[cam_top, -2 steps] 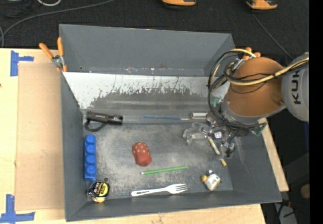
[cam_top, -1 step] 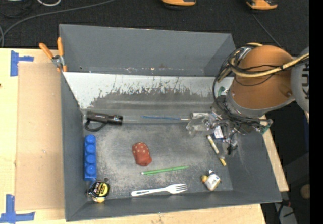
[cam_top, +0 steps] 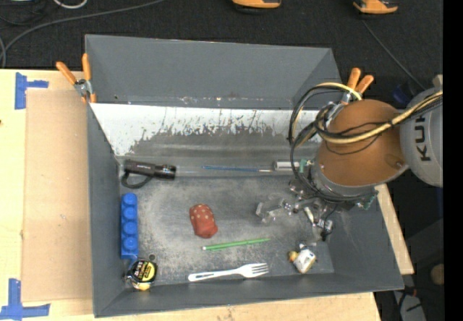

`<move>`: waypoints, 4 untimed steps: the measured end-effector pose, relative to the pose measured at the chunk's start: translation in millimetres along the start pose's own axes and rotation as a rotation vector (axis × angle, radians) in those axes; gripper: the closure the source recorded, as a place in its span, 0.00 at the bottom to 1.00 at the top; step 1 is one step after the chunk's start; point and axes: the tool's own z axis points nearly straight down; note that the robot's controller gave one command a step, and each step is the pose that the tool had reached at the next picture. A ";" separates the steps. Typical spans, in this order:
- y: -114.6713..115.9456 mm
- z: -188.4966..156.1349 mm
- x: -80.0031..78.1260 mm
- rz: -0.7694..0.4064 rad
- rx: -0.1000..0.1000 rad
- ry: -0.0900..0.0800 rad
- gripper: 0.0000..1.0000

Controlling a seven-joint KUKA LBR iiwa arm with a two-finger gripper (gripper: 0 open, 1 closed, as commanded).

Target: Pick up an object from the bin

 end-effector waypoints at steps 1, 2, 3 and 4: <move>-88.3 -12.1 31.9 0.348 0.016 -0.011 1.00; -88.3 -12.1 31.9 0.349 0.016 -0.011 1.00; -77.5 -87.0 26.0 0.357 0.012 -0.010 1.00; -81.8 -108.4 26.6 0.366 0.017 -0.013 1.00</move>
Offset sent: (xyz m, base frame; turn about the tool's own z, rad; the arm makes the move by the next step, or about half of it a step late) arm 0.0000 0.0000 0.0000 0.0000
